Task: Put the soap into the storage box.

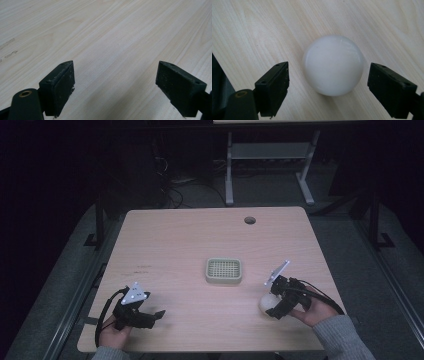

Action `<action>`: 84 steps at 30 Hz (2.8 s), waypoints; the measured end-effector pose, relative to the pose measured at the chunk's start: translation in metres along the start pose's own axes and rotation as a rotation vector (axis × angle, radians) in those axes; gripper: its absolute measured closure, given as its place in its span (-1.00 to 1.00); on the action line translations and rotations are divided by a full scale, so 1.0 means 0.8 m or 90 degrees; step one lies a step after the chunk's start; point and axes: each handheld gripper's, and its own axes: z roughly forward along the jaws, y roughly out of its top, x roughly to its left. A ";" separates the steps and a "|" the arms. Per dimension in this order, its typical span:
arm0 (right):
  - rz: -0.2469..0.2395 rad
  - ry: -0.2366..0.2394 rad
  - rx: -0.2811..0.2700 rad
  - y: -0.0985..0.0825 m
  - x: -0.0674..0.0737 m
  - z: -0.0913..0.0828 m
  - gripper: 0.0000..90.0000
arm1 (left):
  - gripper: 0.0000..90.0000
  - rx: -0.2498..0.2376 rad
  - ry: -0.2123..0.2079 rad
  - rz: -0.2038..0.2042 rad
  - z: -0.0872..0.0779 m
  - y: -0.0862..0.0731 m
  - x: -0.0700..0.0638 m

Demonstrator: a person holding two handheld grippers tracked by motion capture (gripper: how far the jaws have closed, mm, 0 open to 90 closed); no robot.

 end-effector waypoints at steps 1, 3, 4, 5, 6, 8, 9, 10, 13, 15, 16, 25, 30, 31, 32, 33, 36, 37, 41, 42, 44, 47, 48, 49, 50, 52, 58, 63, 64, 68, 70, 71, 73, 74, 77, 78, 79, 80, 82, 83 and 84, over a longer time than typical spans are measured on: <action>0.001 0.003 0.002 0.002 0.000 0.001 -0.62 | -0.66 -0.001 0.000 0.000 0.000 0.000 0.000; -0.003 0.005 0.010 0.005 -0.002 0.005 -0.63 | -0.66 -0.002 -0.001 -0.001 0.000 0.000 0.000; -0.002 0.007 0.014 0.006 -0.003 0.007 -0.64 | -0.66 -0.002 0.000 -0.001 0.000 0.000 0.000; -0.002 0.006 0.019 0.008 -0.004 0.009 -0.64 | -0.66 -0.001 0.000 0.000 0.000 0.000 0.000; -0.003 0.006 0.023 0.009 -0.004 0.011 -0.64 | -0.66 0.001 0.000 0.000 0.000 0.000 0.000; -0.003 0.008 0.033 0.011 -0.005 0.016 -0.64 | -0.66 0.002 -0.001 0.001 0.000 0.000 0.000; -0.003 0.011 0.038 0.013 -0.005 0.018 -0.64 | -0.66 0.002 -0.001 0.001 0.000 0.000 0.000; -0.006 0.010 0.042 0.014 -0.005 0.021 -0.65 | -0.66 0.001 -0.001 0.001 0.000 0.000 0.000; -0.005 0.009 0.059 0.017 -0.006 0.028 -0.65 | -0.66 0.000 -0.001 -0.001 0.000 0.000 0.000; -0.008 0.007 0.065 0.018 -0.007 0.032 -0.65 | -0.66 -0.001 -0.002 0.000 0.000 0.000 0.000; -0.013 0.007 0.073 0.019 -0.006 0.035 -0.65 | -0.66 -0.001 -0.002 -0.001 0.000 0.000 0.000; -0.018 0.001 0.105 0.022 -0.004 0.048 -0.62 | -0.66 -0.001 -0.003 -0.002 0.001 0.000 0.000; -0.019 0.002 0.104 0.022 -0.005 0.049 -0.54 | -0.66 0.000 -0.005 -0.005 0.001 0.000 -0.001; -0.021 -0.001 0.103 0.022 -0.005 0.048 -0.52 | -0.66 -0.001 -0.004 -0.005 0.001 0.000 -0.001; -0.020 0.000 0.103 0.022 -0.005 0.048 -0.52 | -0.66 -0.001 -0.004 -0.004 0.001 0.000 -0.001; -0.018 0.000 0.103 0.022 -0.005 0.048 -0.52 | -0.66 -0.001 -0.004 -0.005 0.001 0.000 -0.001; -0.021 -0.002 0.104 0.022 -0.004 0.047 -0.51 | -0.66 -0.001 -0.004 -0.005 0.001 0.000 -0.001; -0.026 -0.004 0.103 0.022 -0.005 0.047 -0.51 | -0.66 -0.002 -0.005 -0.005 0.000 0.000 -0.001; -0.025 0.001 0.101 0.022 -0.004 0.045 -0.51 | -0.66 -0.001 -0.005 -0.005 0.001 0.000 0.000; -0.027 0.005 0.097 0.022 -0.004 0.043 -0.51 | -0.66 -0.001 -0.005 -0.005 0.001 0.000 -0.001; -0.027 0.005 0.095 0.023 -0.005 0.040 -0.51 | -0.66 -0.002 -0.006 -0.006 0.001 0.000 -0.001; -0.025 0.004 0.095 0.026 -0.006 0.034 -0.51 | -0.66 -0.002 -0.005 -0.005 0.001 0.001 -0.001; -0.026 0.004 0.095 0.027 -0.006 0.032 -0.51 | -0.66 -0.002 -0.004 -0.001 0.001 0.001 -0.001; -0.028 0.003 0.093 0.029 -0.007 0.031 -0.51 | -0.66 -0.002 -0.005 -0.002 0.001 0.001 -0.001; -0.028 0.002 0.092 0.029 -0.007 0.029 -0.51 | -0.66 -0.003 -0.005 -0.002 0.001 0.001 -0.001; -0.029 0.004 0.091 0.032 -0.008 0.026 -0.51 | -0.66 -0.002 -0.006 -0.001 0.001 0.001 -0.001; -0.032 0.005 0.085 0.042 -0.010 0.019 -0.51 | -0.66 -0.003 -0.005 -0.002 0.001 0.001 0.000; -0.033 0.009 0.086 0.049 -0.014 0.017 -0.51 | -0.66 -0.004 -0.005 -0.001 0.001 0.001 0.000; -0.033 0.011 0.085 0.050 -0.015 0.017 -0.51 | -0.66 -0.004 -0.005 -0.001 0.001 0.001 0.000; -0.033 0.010 0.085 0.056 -0.020 0.015 -0.51 | -0.66 -0.006 -0.005 -0.004 0.001 0.001 0.001; -0.030 0.016 0.082 0.059 -0.021 0.013 -0.51 | -0.66 -0.006 -0.005 -0.004 0.001 0.001 0.001; -0.034 0.013 0.083 0.062 -0.023 0.013 -0.51 | -0.66 -0.005 -0.006 -0.004 0.001 0.001 0.001; -0.036 0.009 0.087 0.067 -0.023 0.013 -0.51 | -0.66 -0.005 -0.005 -0.003 0.001 0.001 0.000; -0.038 0.009 0.089 0.069 -0.024 0.013 -0.51 | -0.66 -0.005 -0.006 -0.002 0.001 0.001 0.000; -0.044 0.009 0.091 0.075 -0.025 0.013 -0.51 | -0.66 -0.008 -0.006 -0.006 0.001 0.001 0.000; -0.042 0.013 0.093 0.077 -0.025 0.013 -0.51 | -0.66 -0.008 -0.006 -0.006 0.001 0.001 0.000; -0.047 0.010 0.096 0.079 -0.025 0.014 -0.51 | -0.66 -0.008 -0.006 -0.006 0.001 0.001 0.000; -0.049 0.008 0.098 0.081 -0.025 0.014 -0.51 | -0.66 -0.009 -0.006 -0.006 0.001 0.001 0.000; -0.051 0.007 0.099 0.084 -0.026 0.015 -0.51 | -0.66 -0.008 -0.006 -0.006 0.001 0.001 0.000; -0.050 0.009 0.100 0.086 -0.026 0.015 -0.51 | -0.66 -0.009 -0.006 -0.007 0.001 0.001 0.000; -0.052 0.009 0.100 0.088 -0.027 0.015 -0.51 | -0.66 -0.009 -0.006 -0.006 0.001 0.001 0.000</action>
